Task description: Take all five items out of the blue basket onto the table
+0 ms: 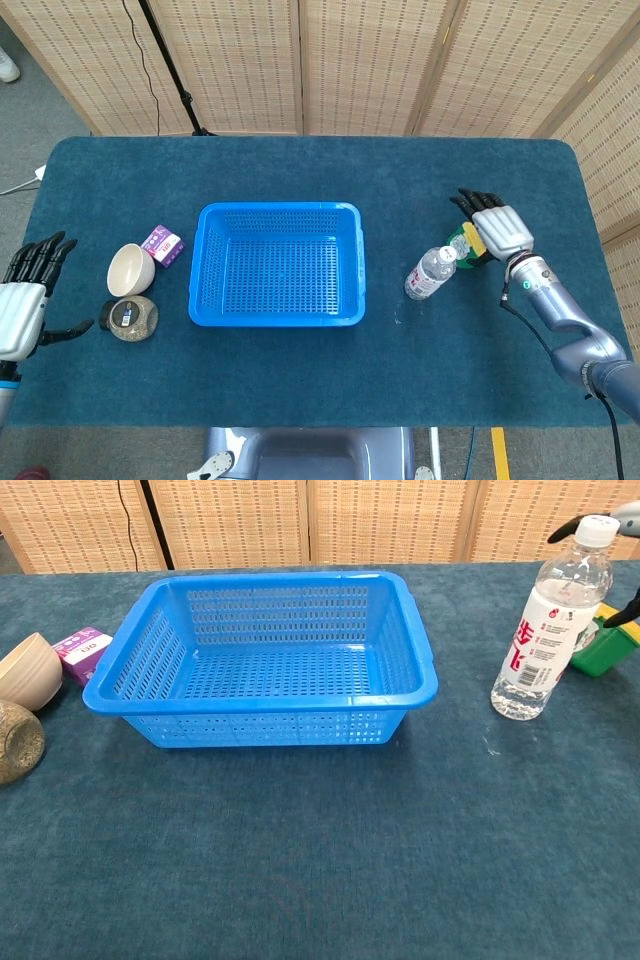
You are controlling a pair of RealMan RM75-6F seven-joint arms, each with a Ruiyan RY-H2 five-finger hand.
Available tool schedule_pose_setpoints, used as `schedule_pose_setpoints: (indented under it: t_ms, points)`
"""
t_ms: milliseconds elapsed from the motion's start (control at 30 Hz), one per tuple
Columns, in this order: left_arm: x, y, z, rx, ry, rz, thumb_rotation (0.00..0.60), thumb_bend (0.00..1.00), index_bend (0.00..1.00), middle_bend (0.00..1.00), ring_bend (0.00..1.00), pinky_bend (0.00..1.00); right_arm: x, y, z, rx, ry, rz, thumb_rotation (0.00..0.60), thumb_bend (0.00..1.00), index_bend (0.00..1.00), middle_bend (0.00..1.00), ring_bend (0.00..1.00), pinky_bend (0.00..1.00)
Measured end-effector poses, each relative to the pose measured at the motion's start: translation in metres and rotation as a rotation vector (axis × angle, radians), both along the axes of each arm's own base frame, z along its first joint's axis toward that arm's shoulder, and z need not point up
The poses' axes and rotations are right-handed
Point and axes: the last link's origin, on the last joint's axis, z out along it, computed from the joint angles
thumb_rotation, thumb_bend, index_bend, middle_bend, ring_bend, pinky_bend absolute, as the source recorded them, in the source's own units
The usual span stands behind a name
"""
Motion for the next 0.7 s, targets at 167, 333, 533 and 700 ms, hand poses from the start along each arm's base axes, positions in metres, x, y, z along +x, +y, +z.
schedule_pose_setpoints:
  t_ms: [167,333,533,700]
  points:
    - [-0.008,-0.006,-0.005,-0.021,0.022,0.012,0.600,0.05,0.00,0.00,0.00,0.00,0.011,0.023,0.018,-0.064,-0.048,0.072,0.600,0.00,0.00,0.00,0.00,0.00]
    - [-0.020,-0.015,-0.010,-0.031,0.049,0.029,0.600,0.05,0.00,0.00,0.00,0.00,0.012,0.065,0.040,-0.137,-0.094,0.103,0.600,0.00,0.00,0.00,0.00,0.00]
    - [-0.031,-0.022,-0.014,-0.015,0.050,0.014,0.600,0.05,0.00,0.00,0.00,0.00,-0.009,0.116,0.059,-0.255,-0.079,0.088,0.600,0.00,0.00,0.00,0.00,0.00]
    - [-0.043,-0.024,-0.019,-0.012,0.058,0.007,0.600,0.05,0.00,0.00,0.00,0.00,-0.032,0.155,0.060,-0.332,-0.071,0.055,0.600,0.00,0.00,0.00,0.00,0.00]
